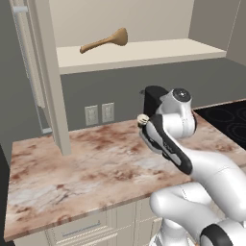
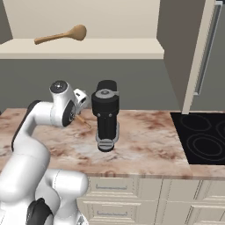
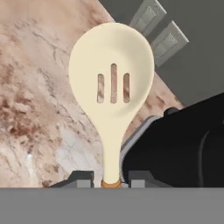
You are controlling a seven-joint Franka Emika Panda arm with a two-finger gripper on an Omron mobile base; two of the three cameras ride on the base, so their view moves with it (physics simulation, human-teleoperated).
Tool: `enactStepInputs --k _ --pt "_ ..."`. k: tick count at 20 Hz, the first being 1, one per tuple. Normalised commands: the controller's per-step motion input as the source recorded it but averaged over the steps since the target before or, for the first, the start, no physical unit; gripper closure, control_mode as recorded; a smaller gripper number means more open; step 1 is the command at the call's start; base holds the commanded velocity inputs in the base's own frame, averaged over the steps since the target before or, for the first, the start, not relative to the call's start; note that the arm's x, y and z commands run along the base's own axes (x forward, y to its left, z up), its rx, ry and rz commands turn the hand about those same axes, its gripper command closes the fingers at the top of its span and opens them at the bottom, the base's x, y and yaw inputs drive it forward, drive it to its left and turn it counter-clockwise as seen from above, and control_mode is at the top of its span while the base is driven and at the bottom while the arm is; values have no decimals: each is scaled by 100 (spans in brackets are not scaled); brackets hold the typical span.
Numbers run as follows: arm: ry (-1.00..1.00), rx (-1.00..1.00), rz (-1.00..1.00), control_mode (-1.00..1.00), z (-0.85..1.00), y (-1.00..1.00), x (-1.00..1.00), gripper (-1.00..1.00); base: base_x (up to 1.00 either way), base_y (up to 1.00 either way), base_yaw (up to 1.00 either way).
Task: Organize the utensils by type. Pick up the wooden spoons from the counter and place them in the open cabinet. Then pick up the metallic utensils from the counter and place them in the open drawer.
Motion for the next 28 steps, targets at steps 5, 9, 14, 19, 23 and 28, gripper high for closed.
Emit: enactStepInputs --k 5,9,14,19,23,28 --pt "-37 0 12 -100 70 -2 -9 100 0 0 0" --pt "-38 -1 7 -100 71 0 -15 100 0 0 0" --pt "-24 -7 0 -100 70 0 -2 100 0 0 0" --pt "-12 -9 0 -100 71 -12 6 100 0 0 0" --pt "-2 -9 0 -100 82 -25 0 100 0 0 0" --pt "0 -13 0 -100 79 -20 -13 100 0 0 0"
